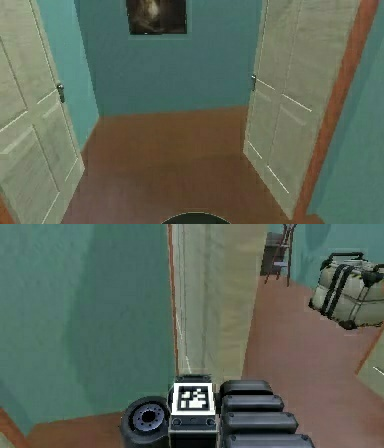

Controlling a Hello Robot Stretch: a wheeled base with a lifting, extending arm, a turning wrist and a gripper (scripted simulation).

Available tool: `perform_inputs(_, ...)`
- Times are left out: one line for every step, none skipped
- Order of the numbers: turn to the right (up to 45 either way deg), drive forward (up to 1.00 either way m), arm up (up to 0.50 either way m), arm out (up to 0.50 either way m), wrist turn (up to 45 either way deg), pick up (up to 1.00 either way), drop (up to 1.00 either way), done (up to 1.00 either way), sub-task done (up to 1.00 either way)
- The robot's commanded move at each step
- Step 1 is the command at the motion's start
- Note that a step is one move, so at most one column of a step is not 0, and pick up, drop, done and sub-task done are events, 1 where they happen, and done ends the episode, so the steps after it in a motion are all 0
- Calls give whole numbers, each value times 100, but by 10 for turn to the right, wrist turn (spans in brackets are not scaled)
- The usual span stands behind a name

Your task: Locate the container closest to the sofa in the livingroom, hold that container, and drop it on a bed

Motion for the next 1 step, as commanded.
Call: perform_inputs(60, 0, 0, 0, 0, 0, 0, 0, 0)
